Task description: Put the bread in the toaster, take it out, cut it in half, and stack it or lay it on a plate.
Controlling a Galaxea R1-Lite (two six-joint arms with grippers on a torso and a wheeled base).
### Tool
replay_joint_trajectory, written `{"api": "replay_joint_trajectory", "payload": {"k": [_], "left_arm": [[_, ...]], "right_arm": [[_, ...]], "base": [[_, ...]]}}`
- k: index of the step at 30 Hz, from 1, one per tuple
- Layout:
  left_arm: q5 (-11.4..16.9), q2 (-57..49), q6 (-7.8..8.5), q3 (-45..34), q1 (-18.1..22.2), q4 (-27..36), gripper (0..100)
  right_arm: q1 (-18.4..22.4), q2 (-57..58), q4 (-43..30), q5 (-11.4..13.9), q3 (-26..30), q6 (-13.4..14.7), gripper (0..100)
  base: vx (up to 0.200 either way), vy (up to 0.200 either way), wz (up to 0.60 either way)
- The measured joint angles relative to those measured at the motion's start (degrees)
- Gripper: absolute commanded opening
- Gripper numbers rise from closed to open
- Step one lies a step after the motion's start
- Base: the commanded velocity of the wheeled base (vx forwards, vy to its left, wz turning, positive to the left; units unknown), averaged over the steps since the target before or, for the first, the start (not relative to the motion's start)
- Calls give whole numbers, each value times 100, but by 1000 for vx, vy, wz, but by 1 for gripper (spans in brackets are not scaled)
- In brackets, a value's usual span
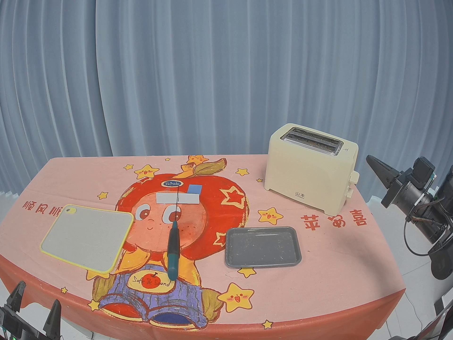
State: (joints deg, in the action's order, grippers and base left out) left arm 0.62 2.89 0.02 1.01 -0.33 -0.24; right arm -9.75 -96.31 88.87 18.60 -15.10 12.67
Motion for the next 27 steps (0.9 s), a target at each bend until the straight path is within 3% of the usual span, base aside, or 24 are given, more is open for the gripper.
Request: {"api": "replay_joint_trajectory", "payload": {"k": [27], "left_arm": [[-2,0,0,0,0,2,100]], "right_arm": [[227,-190,-18,0,50,-27,0]], "base": [[0,0,0]]}}
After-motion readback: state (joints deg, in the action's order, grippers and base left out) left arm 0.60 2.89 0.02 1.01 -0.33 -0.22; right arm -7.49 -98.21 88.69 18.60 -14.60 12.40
